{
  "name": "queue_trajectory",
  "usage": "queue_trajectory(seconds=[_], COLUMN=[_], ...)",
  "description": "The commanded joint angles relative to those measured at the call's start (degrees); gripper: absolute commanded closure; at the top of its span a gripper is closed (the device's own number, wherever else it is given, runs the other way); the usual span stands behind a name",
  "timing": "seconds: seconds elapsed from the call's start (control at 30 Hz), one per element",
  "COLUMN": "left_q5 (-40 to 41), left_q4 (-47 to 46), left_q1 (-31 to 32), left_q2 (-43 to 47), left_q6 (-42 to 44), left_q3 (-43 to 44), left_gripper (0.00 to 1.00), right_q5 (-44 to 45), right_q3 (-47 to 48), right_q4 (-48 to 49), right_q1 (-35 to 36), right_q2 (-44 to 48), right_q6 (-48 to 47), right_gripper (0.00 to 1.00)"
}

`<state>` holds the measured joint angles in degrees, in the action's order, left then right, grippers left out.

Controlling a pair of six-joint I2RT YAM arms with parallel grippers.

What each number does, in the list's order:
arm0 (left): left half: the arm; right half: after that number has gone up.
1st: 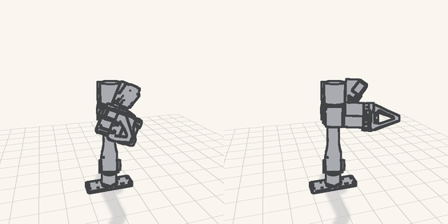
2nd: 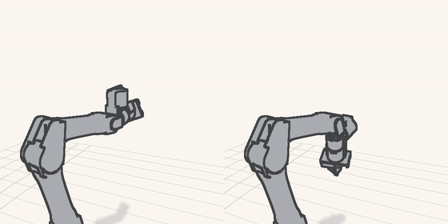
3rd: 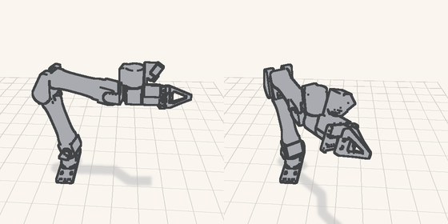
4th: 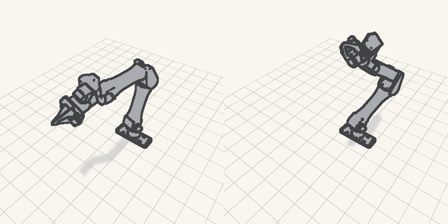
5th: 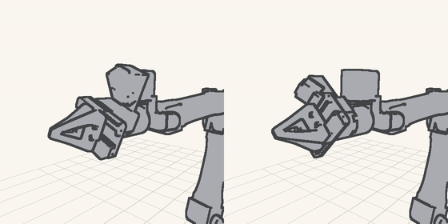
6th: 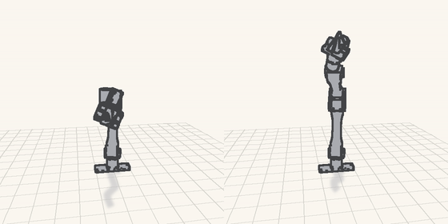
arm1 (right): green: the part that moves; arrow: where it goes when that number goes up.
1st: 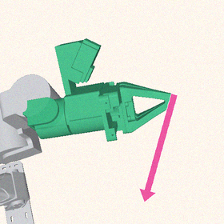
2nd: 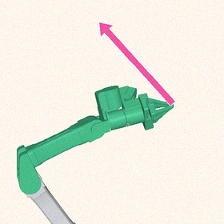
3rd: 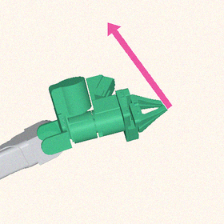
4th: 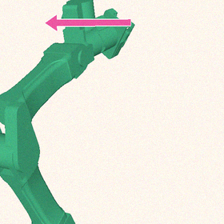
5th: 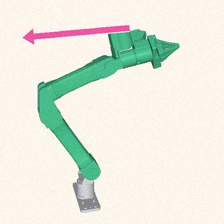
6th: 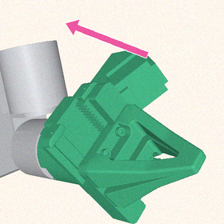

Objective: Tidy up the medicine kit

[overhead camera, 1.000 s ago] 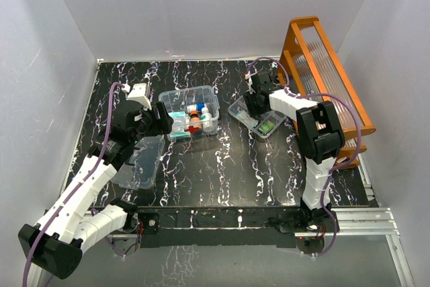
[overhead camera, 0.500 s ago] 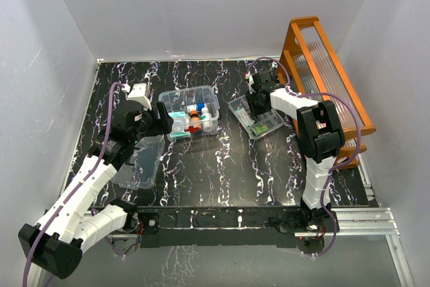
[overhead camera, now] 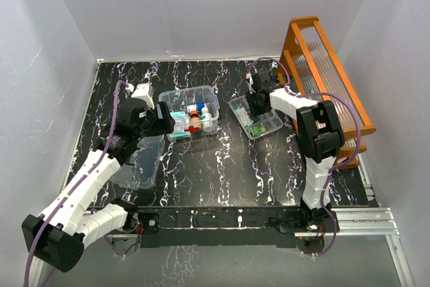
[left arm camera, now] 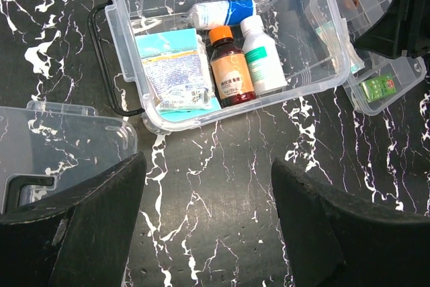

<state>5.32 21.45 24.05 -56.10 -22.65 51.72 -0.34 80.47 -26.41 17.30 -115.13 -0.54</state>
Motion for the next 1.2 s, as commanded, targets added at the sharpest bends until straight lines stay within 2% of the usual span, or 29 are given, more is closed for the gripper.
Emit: queue_trajectory(seconds=[0.0,0.07,0.27,0.47,0.73,0.83,0.93,1.03,1.17], left_q5=[2.91,4.68,5.92,5.29,-1.16,-1.76,-3.75,-5.95,-8.78], left_q4=[2.55,3.81,5.92,4.41,0.40,0.88,0.40,-0.01,-0.27], left_q1=[-0.27,-0.42,-1.55,-4.65,-7.42,-7.81,-7.88,-7.87,-7.85], left_q2=[-0.88,-2.29,-10.01,-17.81,-26.49,-29.16,-30.42,-30.48,-30.10], left_q6=[-2.00,-2.96,-3.98,-3.12,0.67,2.61,6.50,10.08,13.84], left_q3=[3.16,3.82,7.44,10.64,13.58,15.30,16.00,15.86,15.28], left_gripper=[0.26,0.27,0.31,0.33,0.39,0.46,0.61,0.70,0.76], right_q5=[3.98,4.17,7.45,6.42,5.37,5.14,5.54,5.68,5.54], right_q3=[0.83,0.73,0.01,-2.74,-7.62,-8.90,-9.89,-10.51,-10.39], right_q4=[-0.49,-0.22,-0.14,-1.26,-1.52,-1.90,-2.43,-2.66,-3.65], right_q1=[0.22,1.04,3.48,3.70,4.06,4.14,4.20,4.29,4.27], right_q2=[-1.13,-0.08,3.40,6.92,12.94,14.15,14.87,16.41,18.77], right_q6=[0.58,0.88,4.62,7.95,12.21,12.99,13.40,13.74,14.36], right_gripper=[0.81,0.86,0.87,0.90,0.91,0.91,0.91,0.91,0.91])
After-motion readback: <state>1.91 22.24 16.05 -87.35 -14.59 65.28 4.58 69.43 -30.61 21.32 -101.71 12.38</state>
